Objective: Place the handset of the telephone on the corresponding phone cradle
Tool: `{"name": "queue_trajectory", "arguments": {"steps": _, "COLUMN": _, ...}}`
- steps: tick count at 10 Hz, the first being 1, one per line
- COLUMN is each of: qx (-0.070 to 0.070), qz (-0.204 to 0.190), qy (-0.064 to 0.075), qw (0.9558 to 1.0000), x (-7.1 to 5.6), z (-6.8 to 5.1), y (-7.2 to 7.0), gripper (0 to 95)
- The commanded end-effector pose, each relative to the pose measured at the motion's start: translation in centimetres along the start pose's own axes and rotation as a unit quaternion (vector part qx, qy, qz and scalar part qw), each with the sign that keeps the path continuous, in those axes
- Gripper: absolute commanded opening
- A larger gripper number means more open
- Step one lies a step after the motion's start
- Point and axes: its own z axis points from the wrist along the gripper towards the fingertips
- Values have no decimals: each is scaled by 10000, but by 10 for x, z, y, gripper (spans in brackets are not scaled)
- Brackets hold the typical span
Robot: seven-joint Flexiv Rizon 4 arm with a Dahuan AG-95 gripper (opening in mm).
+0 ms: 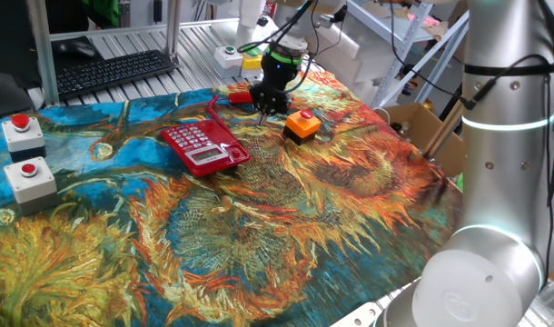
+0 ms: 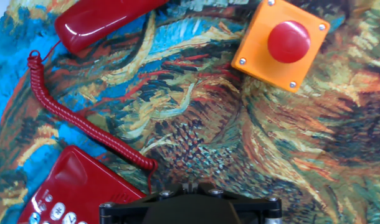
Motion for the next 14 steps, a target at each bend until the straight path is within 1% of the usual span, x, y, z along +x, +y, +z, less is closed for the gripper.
{"name": "queue_trajectory", "arguments": {"steps": 1, "qx": 87, "qz": 339, "qy": -190, "qw": 9992, "x": 3, "z": -1, "y": -2, "gripper": 0}}
{"name": "queue_trajectory", "arguments": {"steps": 2, "qx": 122, "qz": 300, "qy": -195, "qw": 9993, "x": 3, "z": -1, "y": -2, "gripper": 0}}
{"name": "queue_trajectory", "arguments": {"steps": 3, "qx": 143, "qz": 224, "qy": -139, "qw": 9995, "x": 3, "z": -1, "y": -2, "gripper": 0}}
{"name": "queue_trajectory", "arguments": {"steps": 4, "qx": 130, "qz": 113, "qy": -39, "qw": 9998, "x": 3, "z": -1, "y": -2, "gripper": 0}}
{"name": "queue_trajectory", "arguments": {"steps": 6, "qx": 127, "qz": 65, "qy": -155, "qw": 9998, "x": 3, "z": -1, "y": -2, "gripper": 0}}
{"name": "queue_trajectory", "arguments": {"steps": 7, "qx": 130, "qz": 18, "qy": -194, "qw": 9997, "x": 3, "z": -1, "y": -2, "gripper": 0}}
{"name": "queue_trajectory", "arguments": {"steps": 8, "qx": 131, "qz": 47, "qy": -201, "qw": 9997, "x": 3, "z": -1, "y": -2, "gripper": 0}}
{"name": "queue_trajectory", "arguments": {"steps": 9, "qx": 128, "qz": 202, "qy": -200, "qw": 9995, "x": 3, "z": -1, "y": -2, "gripper": 0}}
{"name": "queue_trajectory", "arguments": {"steps": 10, "qx": 163, "qz": 498, "qy": -282, "qw": 9982, "x": 1, "z": -1, "y": -2, "gripper": 0}}
{"name": "queue_trajectory", "arguments": {"steps": 11, "qx": 95, "qz": 637, "qy": -368, "qw": 9972, "x": -2, "z": -1, "y": -1, "gripper": 0}}
{"name": "queue_trajectory", "arguments": {"steps": 12, "qx": 63, "qz": 798, "qy": -434, "qw": 9958, "x": -6, "z": 0, "y": 0, "gripper": 0}}
{"name": "queue_trajectory", "arguments": {"steps": 13, "qx": 0, "qz": 1018, "qy": -555, "qw": 9933, "x": -13, "z": 1, "y": 4, "gripper": 0}}
{"name": "queue_trajectory", "arguments": {"steps": 14, "qx": 35, "qz": 1137, "qy": -644, "qw": 9914, "x": -18, "z": 2, "y": 8, "gripper": 380}}
